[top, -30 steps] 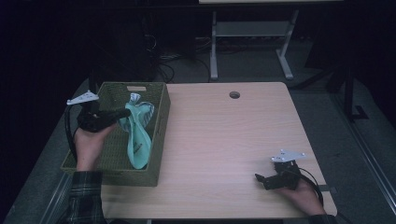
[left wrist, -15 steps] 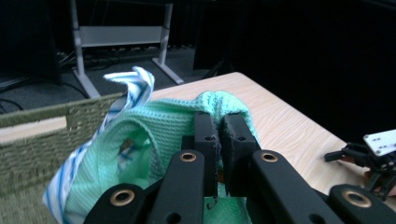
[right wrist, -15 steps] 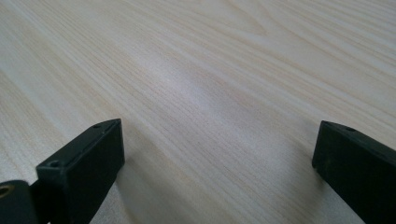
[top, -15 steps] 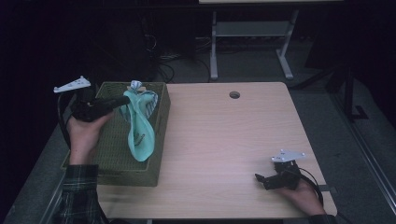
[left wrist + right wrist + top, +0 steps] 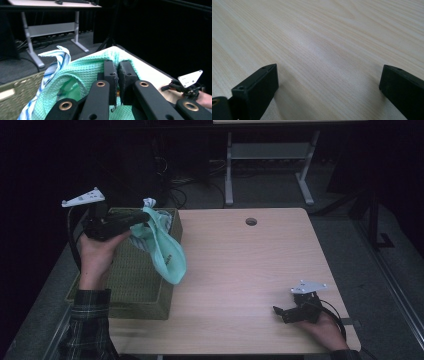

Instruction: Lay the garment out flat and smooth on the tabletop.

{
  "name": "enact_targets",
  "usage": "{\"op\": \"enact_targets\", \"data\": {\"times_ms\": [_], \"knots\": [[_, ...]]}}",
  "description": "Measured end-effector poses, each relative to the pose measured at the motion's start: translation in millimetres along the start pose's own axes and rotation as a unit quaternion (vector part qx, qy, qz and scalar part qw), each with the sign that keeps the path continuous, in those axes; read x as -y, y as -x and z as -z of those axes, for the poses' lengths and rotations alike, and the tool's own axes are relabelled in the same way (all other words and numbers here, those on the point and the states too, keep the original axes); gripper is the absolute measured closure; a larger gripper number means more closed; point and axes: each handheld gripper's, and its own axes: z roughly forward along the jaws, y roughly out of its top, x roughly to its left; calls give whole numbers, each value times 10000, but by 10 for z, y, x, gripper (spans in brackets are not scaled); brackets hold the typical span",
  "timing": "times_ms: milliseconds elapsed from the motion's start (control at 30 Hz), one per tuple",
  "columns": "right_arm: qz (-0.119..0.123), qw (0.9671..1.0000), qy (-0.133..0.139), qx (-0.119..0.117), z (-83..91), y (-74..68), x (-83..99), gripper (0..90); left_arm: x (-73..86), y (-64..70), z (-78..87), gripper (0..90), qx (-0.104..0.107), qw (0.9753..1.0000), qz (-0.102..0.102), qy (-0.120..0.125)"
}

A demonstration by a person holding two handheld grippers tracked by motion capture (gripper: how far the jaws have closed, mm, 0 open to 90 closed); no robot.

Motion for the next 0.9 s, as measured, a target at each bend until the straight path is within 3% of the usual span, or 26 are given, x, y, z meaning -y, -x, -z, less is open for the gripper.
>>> {"op": "enact_targets", "data": {"times_ms": [167, 467, 900], "knots": [[8, 10000, -3, -1, 0, -3, 0, 18, -124, 113, -112, 859, 122, 9997, -200, -44], [7, 10000, -3, -4, -1, -3, 0, 18, -226, 350, -319, 858, 477, 9982, -358, 71], [-2, 10000, -4, -11, 0, -5, 0, 18, -211, 664, -726, 858, 1089, 9927, -522, -14]]}}
